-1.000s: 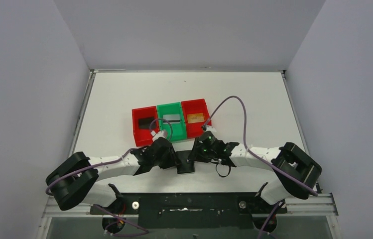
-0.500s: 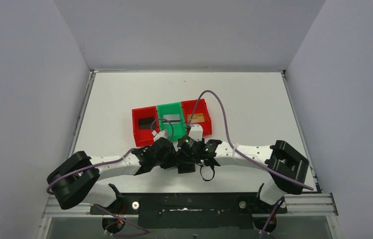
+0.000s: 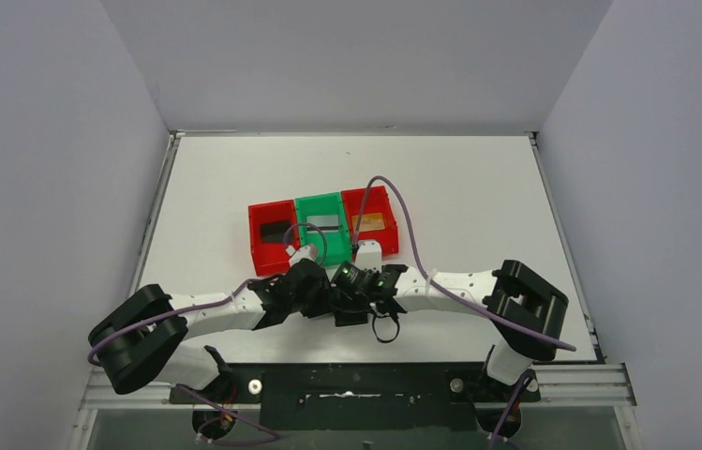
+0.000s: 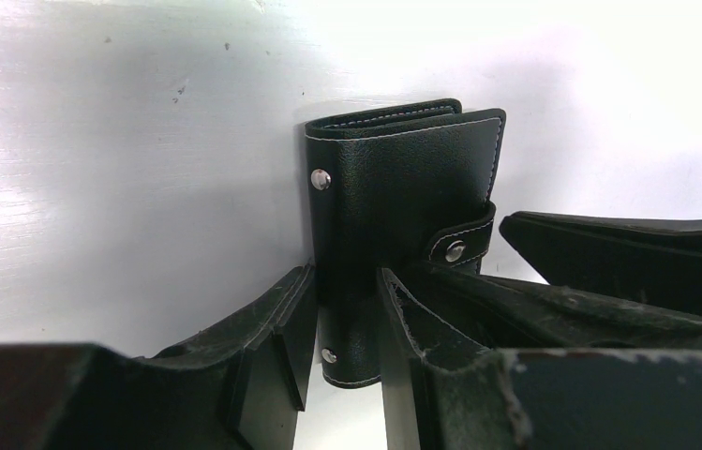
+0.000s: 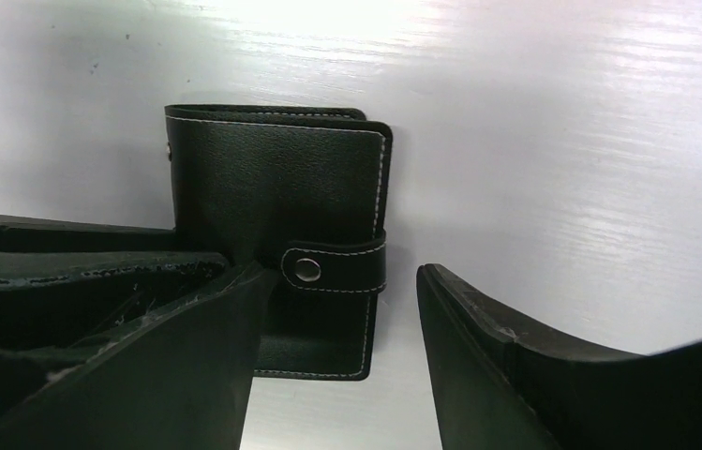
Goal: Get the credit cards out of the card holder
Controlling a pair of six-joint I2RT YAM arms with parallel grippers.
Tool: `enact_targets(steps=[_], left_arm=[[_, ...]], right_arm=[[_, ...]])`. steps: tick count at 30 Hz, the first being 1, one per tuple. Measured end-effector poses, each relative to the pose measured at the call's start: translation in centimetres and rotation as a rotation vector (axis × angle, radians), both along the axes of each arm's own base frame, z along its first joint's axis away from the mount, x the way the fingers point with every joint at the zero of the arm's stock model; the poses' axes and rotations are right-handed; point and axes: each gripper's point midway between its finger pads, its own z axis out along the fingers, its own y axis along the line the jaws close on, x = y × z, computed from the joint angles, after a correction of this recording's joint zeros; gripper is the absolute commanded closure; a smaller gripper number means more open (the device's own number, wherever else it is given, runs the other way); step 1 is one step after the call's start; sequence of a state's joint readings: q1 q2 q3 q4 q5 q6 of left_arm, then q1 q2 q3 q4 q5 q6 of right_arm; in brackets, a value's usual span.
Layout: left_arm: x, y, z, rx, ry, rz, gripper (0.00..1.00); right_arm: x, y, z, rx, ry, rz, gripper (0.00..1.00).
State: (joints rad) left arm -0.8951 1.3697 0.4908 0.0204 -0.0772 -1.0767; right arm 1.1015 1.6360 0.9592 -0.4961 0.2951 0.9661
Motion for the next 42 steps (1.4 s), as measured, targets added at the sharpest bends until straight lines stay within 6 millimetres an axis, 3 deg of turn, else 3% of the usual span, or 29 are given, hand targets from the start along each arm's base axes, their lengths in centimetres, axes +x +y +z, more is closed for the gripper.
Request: enact_targets(steps=[4,11,19,42], left_arm=[[0.0,0.0,0.0,0.000,0.000,0.000,0.71],[0.0,0.0,0.0,0.000,0.000,0.000,0.71],[0.0,0.0,-0.1,0.002,0.000,0.001,0.71],[0.8,-1.0,-0.1,-0.006,-0.006,0.004,0.72]], right_arm=[[0.0,0.5,-0.3,0.008,0.006,0.017,0.41],[0.3,0.8,-0.2,0.032,0.018,0.010,0.65],[0.5,0.4,-0.2,0.056,0.017,-0.020,0.75],[0.7,-1.3,-0.1,0.646,0.103,-0.081,0.79]])
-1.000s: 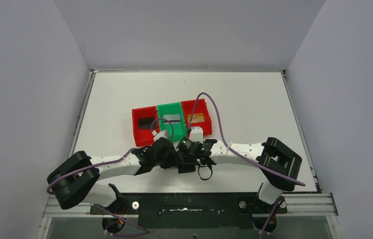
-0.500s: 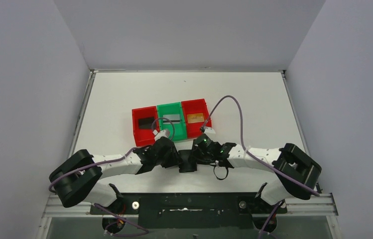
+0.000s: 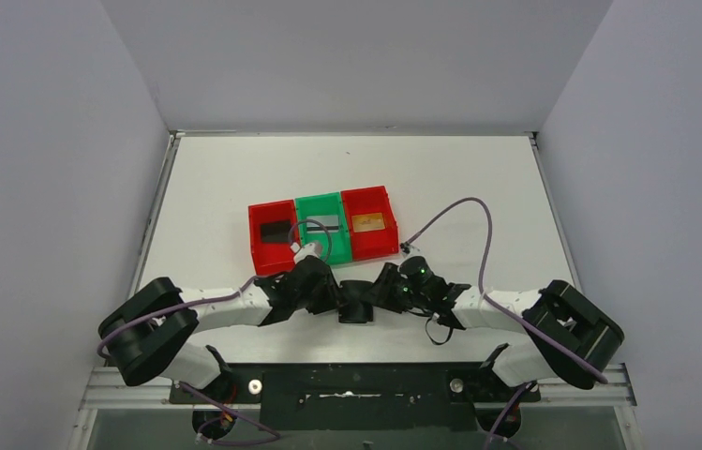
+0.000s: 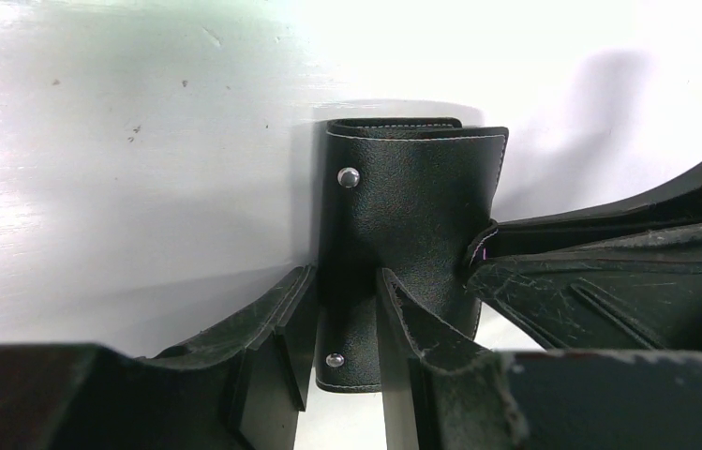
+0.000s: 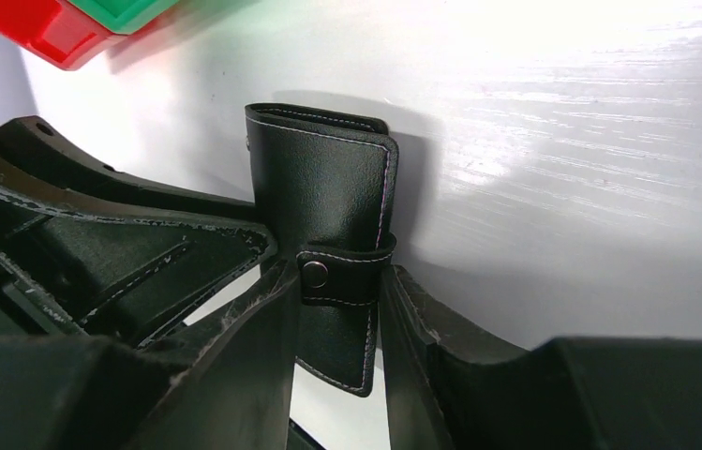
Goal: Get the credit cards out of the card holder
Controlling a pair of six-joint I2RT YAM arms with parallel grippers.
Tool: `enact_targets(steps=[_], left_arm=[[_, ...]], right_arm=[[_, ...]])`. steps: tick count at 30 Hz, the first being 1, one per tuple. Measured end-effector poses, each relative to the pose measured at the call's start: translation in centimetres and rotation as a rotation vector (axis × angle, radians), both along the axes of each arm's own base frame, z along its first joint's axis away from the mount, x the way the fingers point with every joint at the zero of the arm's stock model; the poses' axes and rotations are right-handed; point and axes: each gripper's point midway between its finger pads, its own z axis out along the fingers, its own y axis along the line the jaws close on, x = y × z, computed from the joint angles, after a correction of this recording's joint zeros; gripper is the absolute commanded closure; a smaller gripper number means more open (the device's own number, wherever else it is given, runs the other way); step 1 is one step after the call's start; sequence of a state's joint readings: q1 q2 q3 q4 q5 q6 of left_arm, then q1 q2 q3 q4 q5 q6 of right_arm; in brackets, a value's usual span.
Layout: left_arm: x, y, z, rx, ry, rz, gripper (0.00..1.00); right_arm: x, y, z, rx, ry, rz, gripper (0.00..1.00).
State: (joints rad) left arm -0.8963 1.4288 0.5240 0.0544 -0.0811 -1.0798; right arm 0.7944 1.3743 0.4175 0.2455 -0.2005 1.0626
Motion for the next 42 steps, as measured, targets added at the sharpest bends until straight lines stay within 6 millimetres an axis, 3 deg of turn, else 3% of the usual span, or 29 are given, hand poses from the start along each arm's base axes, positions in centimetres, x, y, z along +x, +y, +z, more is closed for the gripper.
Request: enact_targets(steps=[8,12,14,17,22,24,34,42], left_arm=[[0.1,-0.2,-0.1,0.003,0.001,0.000,0.72],[0.3,-0.3,-0.1,0.003,0.000,-0.001,0.72],[0.3,-0.4,0.0,0.002,-0.002,-0.003,0.72],[0.3,-0.4,0.0,0.001,-0.006,-0.008,0.72],[0.3,-0.5,0.1,0.003,-0.012,-0.015,0.71],[0.3,-0.5,0.0,0.004,-0.012,-0.017,0.71],[0.3,-0.5,0.1,0.004,-0.014,-0.018,0.71],[0.3,-0.6,0.1,0.003,-0.014,-0.019,0.71]], right_arm=[[0.2,-0.5,0.3,0.118,0.025,-0.042,0.79],[0.3,-0.9,0.1,0.137,0.031,-0.066,0.63],[0.2,-1.0,0.0,0.102,0.034,-0.058,0.50],[0.7,-0.3,0.8,-0.011,0.003,-0.049,0.43],[2.2,1.1,4.3,-0.181,-0.109,-0.054,0.44],[2.4,1.3,4.6,-0.238,-0.129,-0.050,0.44],[1.0,-0.7,0.1,-0.565,-0.070,-0.005,0.49],[1.1,-0.3,-0.4,-0.589,-0.065,0.021,0.53]])
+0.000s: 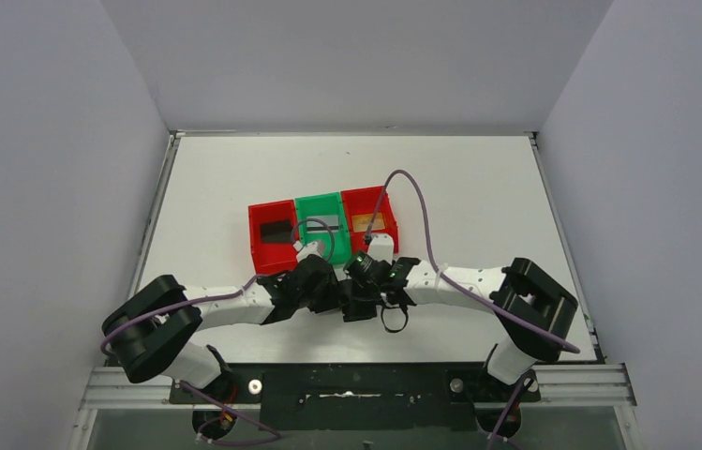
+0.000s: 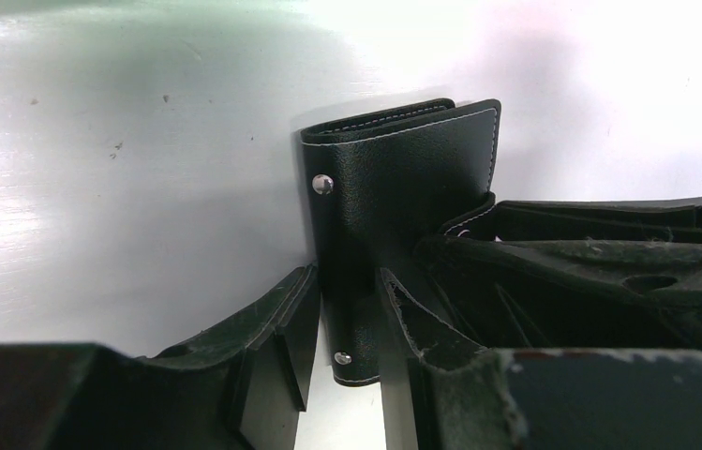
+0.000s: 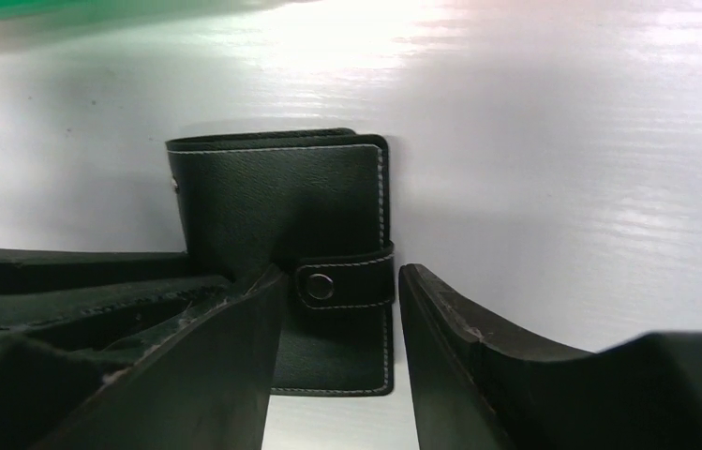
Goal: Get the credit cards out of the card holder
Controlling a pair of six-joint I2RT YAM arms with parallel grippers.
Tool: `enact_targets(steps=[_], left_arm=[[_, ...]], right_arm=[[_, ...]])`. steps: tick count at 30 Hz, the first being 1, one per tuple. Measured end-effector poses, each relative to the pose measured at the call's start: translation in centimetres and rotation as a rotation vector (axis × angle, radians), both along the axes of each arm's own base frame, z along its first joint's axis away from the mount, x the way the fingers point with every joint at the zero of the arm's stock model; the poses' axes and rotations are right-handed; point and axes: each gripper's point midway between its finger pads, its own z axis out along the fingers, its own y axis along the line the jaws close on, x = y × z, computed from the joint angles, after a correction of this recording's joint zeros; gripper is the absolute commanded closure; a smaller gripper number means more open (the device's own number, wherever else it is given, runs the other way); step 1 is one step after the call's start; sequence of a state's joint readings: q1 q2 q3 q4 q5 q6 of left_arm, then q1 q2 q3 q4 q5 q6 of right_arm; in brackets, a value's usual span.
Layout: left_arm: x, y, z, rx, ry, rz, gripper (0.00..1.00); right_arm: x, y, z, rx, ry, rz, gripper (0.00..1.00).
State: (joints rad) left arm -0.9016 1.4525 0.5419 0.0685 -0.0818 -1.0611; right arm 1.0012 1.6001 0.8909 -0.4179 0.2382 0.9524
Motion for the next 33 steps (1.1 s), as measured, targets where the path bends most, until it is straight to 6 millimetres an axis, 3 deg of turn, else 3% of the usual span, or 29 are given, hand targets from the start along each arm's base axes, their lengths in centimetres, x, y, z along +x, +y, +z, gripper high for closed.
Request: enact_targets(steps=[5,13,17,24,33], left_arm=[[0.01,-0.01,-0.01,0.000,0.000,0.000,0.71],[0.09,-0.11,-0.01,0.002,0.000,-0.002,0.71],[0.16,-0.21,-0.02,0.004,0.000,-0.003,0.71],[0.37,-0.52,-0.06,0.003,0.001,-0.002,0.71],[0.54,-0.85,-0.11,-0.002,0.000,-0.003,0.71]], right_arm=[[0.16,0.62,0.04,0.000,0.004,0.027,0.52],[0.13,0.72,0.06,0.005,0.008,0.029,0.80],[0.32,0.24,0.09,0.042,0.009,0.013,0.86],[0.27,-0.20,0.24,0.338,0.047,0.006,0.91],[-0.14,-0.12,0.74,0.678,0.066,0.000,0.89]])
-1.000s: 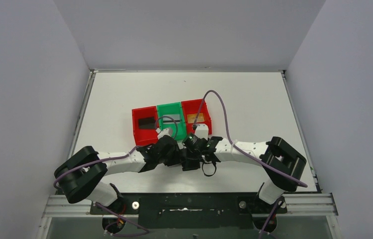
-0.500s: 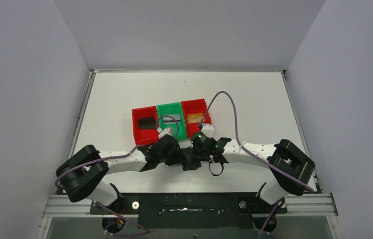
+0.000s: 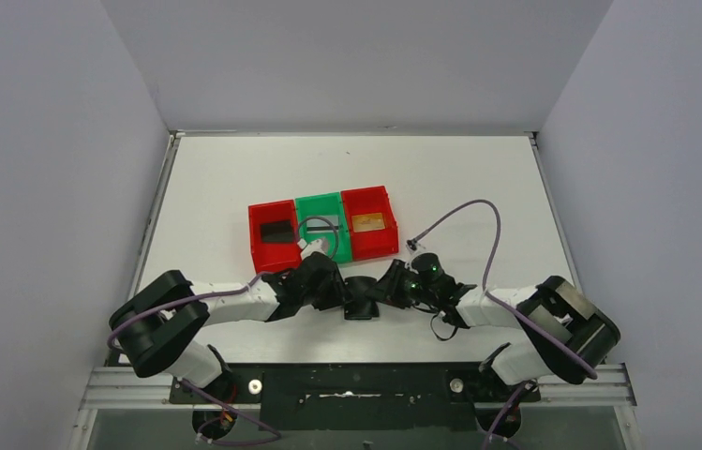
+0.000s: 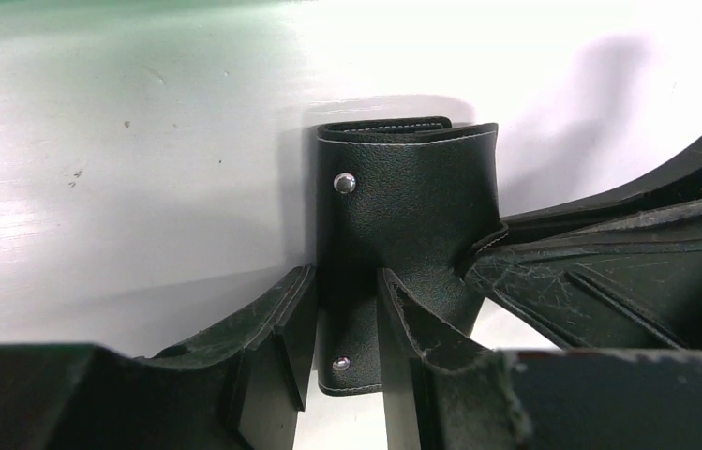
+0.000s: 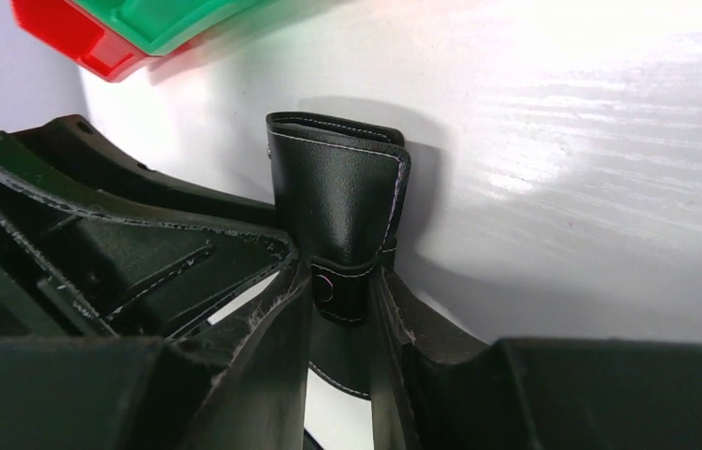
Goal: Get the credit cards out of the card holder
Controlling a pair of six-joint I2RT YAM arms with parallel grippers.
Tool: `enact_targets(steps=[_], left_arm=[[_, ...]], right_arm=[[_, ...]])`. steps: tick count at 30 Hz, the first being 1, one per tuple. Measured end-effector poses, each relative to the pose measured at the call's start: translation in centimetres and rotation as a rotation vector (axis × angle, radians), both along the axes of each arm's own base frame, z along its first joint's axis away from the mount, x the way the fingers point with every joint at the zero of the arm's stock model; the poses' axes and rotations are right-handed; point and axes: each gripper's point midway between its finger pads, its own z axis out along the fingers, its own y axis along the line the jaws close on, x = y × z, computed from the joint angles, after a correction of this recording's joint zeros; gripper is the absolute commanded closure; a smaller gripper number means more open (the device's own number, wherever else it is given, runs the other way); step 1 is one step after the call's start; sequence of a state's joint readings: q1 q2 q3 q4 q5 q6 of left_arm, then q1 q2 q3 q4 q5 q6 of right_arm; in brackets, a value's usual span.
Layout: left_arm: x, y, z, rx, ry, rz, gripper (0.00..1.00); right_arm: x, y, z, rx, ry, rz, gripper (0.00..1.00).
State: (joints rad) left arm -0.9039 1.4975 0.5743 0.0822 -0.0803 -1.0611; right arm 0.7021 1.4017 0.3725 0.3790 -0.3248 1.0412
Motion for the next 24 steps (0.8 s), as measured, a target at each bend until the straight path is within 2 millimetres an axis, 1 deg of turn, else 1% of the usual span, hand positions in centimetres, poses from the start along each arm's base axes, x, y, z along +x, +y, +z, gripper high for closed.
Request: enact_targets(steps=[4,10,11,12,13,14,15,16,18,19,21,24], left_arm=[[0.0,-0.1,-0.1,-0.002,0.001,-0.001,0.71],[0.0,-0.1,-0.3,-0.002,0.003,0.002,0.71],[0.1,-0.1,-0.3,-0.002,0.003,0.005,0.71],[0.1,0.0,-0.3,-0.001,0.002,0.007,0.71],[0.2,0.0,-0.3,-0.001,0.002,0.010,0.71],[0.2,0.0,-0.3,0.002,0.000,0.014,0.71],[0.2,0.0,-0.2,0.007,-0.004,0.015,0.70],[0.2,0.0,-0.2,0.013,-0.010,0.016,0.69],[0.2,0.0,0.1,0.026,-0.021,0.015,0.67],[0.2,0.0,0.1,0.031,-0.023,0.014,0.66],[0.3,0.0,0.2,0.041,-0.027,0.012,0.63],[0.2,0.2,0.4,0.055,-0.028,0.010,0.58]], right_arm=[[-0.3,-0.2,0.1,0.111,0.019,-0.019,0.88],[-0.1,-0.1,0.6,0.212,0.035,-0.037,0.88],[-0.1,-0.1,0.9,0.235,0.031,-0.044,0.85],[0.0,-0.1,1.2,0.262,0.031,-0.050,0.74],[0.1,-0.1,1.3,0.279,0.040,-0.056,0.67],[0.2,-0.2,1.3,0.283,0.045,-0.061,0.64],[0.2,-0.2,1.1,0.273,0.055,-0.066,0.63],[0.2,-0.2,0.9,0.245,0.061,-0.065,0.57],[0.6,0.0,0.6,0.139,0.054,-0.058,0.41],[0.8,0.4,0.9,0.079,0.036,-0.054,0.39],[1.1,1.0,2.3,-0.035,-0.025,-0.040,0.38],[1.9,1.0,4.4,-0.150,-0.082,-0.051,0.40]])
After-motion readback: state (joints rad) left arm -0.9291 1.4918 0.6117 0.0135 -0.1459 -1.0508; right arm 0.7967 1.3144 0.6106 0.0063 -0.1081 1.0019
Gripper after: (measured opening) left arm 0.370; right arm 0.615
